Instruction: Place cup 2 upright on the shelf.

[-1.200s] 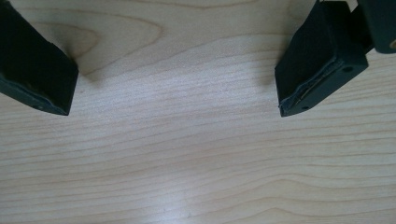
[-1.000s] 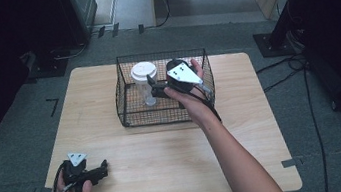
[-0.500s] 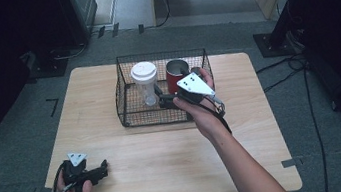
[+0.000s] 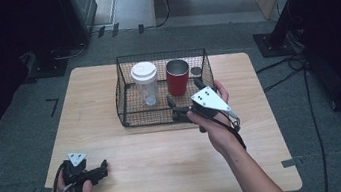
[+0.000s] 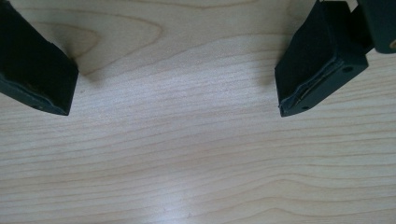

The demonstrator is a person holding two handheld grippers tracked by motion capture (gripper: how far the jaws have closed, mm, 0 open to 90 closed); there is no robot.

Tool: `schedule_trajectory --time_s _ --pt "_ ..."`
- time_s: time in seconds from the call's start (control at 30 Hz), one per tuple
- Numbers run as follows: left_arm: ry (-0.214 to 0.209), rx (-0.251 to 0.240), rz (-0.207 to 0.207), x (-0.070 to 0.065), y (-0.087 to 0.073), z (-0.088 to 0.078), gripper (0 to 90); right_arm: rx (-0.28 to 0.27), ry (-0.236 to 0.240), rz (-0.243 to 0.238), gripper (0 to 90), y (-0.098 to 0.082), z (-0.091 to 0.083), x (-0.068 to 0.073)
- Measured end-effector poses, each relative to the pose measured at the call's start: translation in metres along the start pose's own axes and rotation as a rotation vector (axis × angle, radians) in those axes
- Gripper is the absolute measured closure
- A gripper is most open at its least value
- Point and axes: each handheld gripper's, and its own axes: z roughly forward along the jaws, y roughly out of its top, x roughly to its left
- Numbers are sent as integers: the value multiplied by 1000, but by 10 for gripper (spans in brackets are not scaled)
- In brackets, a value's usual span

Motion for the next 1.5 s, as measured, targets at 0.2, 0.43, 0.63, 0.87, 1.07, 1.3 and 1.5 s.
schedule_trajectory --time_s 0.2,0.43,0.63,0.87,1.07,1.3,1.5 --pt "0 0 0 0 0 0 0 -6 -32 -2 5 -11 -18 -8" --pt "0 -2 -2 0 0 0 0 4 -75 -2 6 -24 -36 -23" --pt "0 -1 -1 0 0 0 0 17 -113 12 6 -38 -50 -37" --pt "0 0 1 0 0 0 0 26 -166 50 6 -54 -68 -55" --pt "0 0 1 0 0 0 0 48 -212 51 6 -67 -81 -69" --pt "0 0 1 0 0 0 0 64 -256 69 6 -83 -98 -82" --pt "0 0 1 0 0 0 0 92 -294 111 6 -100 -112 -94"
